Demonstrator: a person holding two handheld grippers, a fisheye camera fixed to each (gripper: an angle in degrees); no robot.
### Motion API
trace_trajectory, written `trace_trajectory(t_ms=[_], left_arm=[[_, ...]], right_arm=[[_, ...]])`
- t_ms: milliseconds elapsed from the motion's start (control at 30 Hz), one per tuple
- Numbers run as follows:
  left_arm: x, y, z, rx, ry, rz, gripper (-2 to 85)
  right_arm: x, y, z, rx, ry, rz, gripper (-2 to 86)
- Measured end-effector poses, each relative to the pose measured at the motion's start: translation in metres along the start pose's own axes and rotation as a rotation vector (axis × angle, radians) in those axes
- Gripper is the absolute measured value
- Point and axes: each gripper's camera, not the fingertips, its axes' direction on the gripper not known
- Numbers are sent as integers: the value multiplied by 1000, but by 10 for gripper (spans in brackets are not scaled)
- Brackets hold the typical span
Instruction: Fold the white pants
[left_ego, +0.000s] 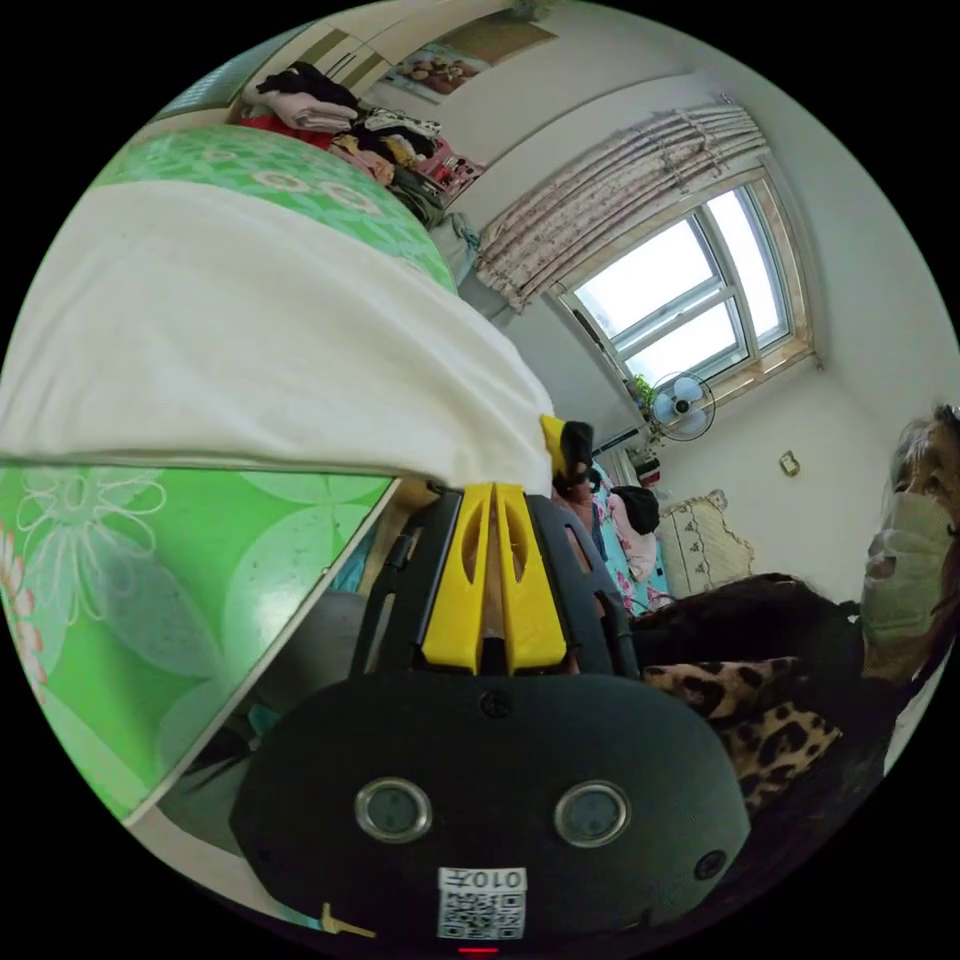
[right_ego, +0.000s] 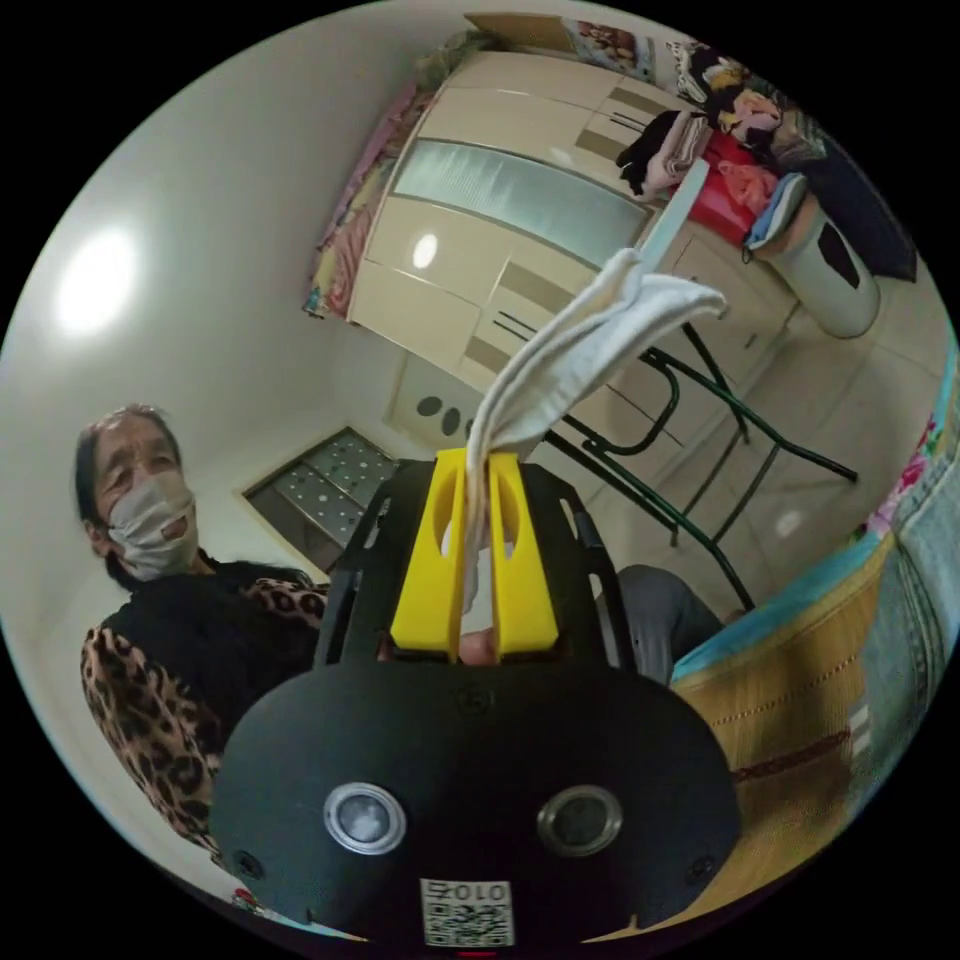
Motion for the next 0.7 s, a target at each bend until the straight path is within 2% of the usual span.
trace_trajectory(t_ms=[67,233,333,367,500,633,700], left_arm=[[-1,0,8,-9,-14,-25,-1],[6,4,-4,1,28,-11,-1],[19,5,-40,66,-63,50,-1],[21,4,-57,106,-108,62,-1],[15,-11,-97,187,-170,55,-1],[23,-40,-93,132,-196,112,-1],[34,-68,-76,44,-262,181,-2]], right_arm=[[4,-1,1,16,47,70,54],[23,-5,4,22,-28,152,54],[27,-1,13,-38,85,164,55],[42,6,17,-59,123,240,56],[67,26,24,4,73,309,64],[50,23,5,109,211,250,85],[37,16,-5,142,300,198,91]])
